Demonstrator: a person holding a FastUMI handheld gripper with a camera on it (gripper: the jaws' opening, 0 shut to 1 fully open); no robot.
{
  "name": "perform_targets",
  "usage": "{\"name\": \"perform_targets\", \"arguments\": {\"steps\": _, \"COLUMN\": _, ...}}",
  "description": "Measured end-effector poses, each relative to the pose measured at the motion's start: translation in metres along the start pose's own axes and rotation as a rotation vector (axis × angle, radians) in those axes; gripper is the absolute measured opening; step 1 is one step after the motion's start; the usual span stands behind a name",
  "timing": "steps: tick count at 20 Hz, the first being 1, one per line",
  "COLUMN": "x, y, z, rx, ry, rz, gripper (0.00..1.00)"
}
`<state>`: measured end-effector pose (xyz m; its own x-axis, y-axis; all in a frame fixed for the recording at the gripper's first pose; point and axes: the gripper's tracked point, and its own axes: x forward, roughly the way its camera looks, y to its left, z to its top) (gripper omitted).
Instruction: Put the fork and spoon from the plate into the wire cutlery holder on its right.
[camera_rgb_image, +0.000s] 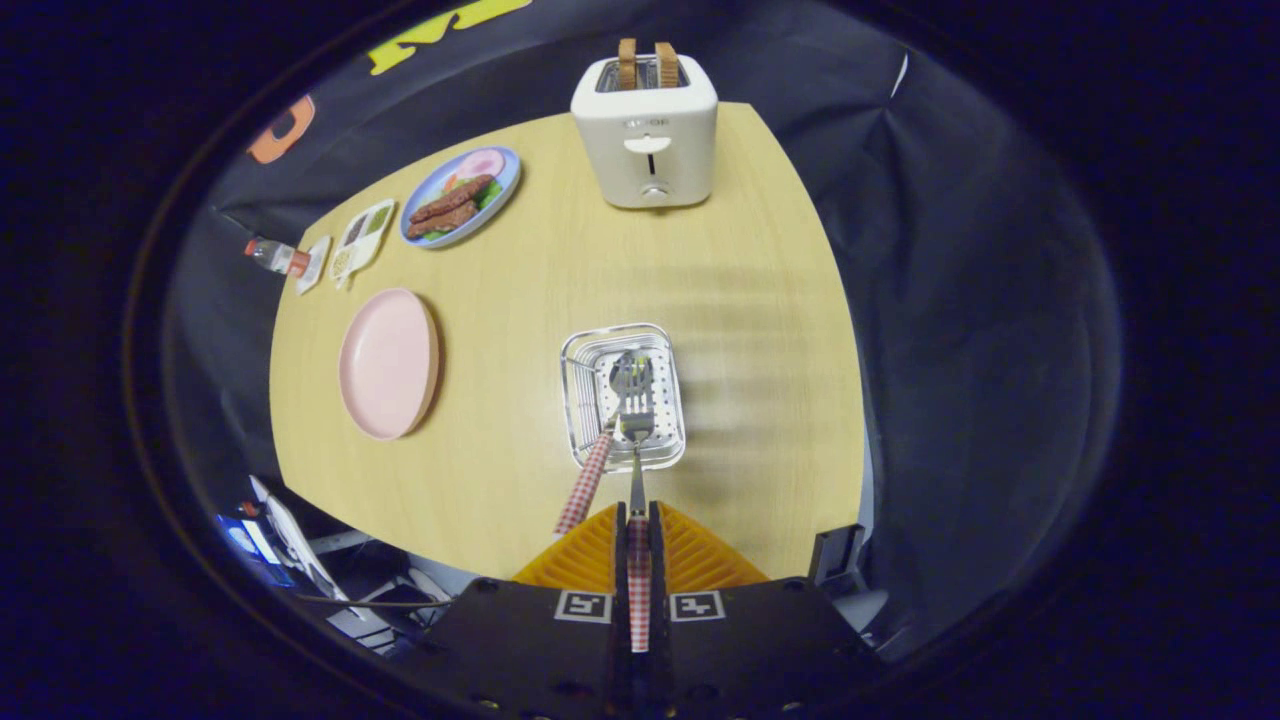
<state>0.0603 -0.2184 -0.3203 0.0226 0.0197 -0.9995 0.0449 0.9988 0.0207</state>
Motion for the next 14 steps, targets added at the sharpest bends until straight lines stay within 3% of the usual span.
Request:
{"name": "perform_targets", "arguments": {"steps": 9, "x": 0.021, "y": 0.0, "z": 0.021, "rx": 0.063, "ry": 0.193, "rz": -0.007, "gripper": 0.08}}
{"name": "perform_targets", "arguments": {"steps": 14, "x": 0.024, "y": 0.001, "z": 0.035, "rx": 0.062, "ry": 0.189, "rz": -0.02, "gripper": 0.08}}
